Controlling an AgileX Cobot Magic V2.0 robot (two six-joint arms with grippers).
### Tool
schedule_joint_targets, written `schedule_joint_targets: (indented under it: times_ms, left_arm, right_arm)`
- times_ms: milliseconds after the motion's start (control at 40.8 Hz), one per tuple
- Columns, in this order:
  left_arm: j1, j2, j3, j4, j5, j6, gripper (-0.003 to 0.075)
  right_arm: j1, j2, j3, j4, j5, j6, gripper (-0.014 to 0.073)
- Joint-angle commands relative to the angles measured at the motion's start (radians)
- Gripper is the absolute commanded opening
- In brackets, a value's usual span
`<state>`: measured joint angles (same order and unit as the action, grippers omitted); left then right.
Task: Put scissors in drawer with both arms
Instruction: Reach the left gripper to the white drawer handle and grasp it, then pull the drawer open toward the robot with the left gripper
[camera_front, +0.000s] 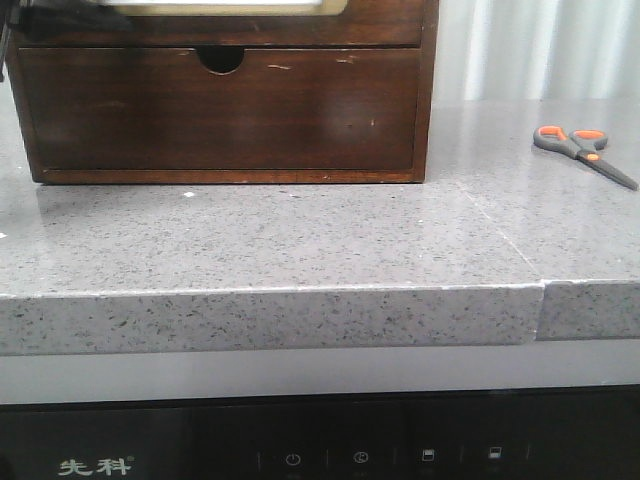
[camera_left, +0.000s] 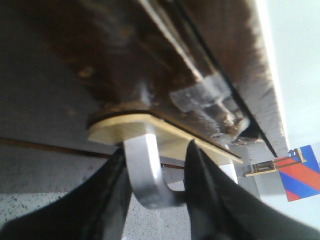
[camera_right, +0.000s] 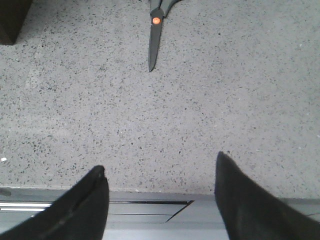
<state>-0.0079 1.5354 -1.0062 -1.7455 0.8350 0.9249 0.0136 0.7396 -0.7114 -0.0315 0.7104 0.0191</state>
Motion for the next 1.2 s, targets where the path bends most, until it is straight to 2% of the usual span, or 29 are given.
schedule_joint_targets:
  times_ms: [0,98,343,563,784,980,1176]
  left_arm:
    - [-0.005,-0.036,-0.038,-0.114,0.063,0.012,0.0115]
    - [-0.005,-0.036,-0.038,-0.114,0.095,0.012,0.0081]
    - [-0.005,-0.069,-0.001,-0.112,0.179,0.012,0.0081]
    - [-0.005,-0.174,0.135,-0.112,0.198,0.028,0.0081]
    - [-0.005,-0.310,0.293,-0.114,0.286,0.042,0.0081]
    - [-0.005,-0.446,0.433,-0.114,0.291,0.042,0.0081]
    - [-0.005,-0.545,0.489,-0.112,0.287,0.042,0.0082]
  right_arm:
    - [-0.002,0.001,-0.034,-0.012,-0.062,0.001,0.0486]
    - [-0.002,0.001,-0.034,-0.012,-0.062,0.001,0.0486]
    - [-0.002,0.001,-0.034,-0.012,-0.062,0.001,0.0486]
    - [-0.002,0.001,-0.034,-0.012,-0.062,0.001,0.0486]
    - [-0.002,0.001,-0.034,-0.012,-0.062,0.001,0.0486]
    - [-0.002,0.001,-0.034,-0.012,-0.062,0.001,0.0486]
    - [-0.002,0.001,-0.034,-0.012,-0.062,0.001,0.0486]
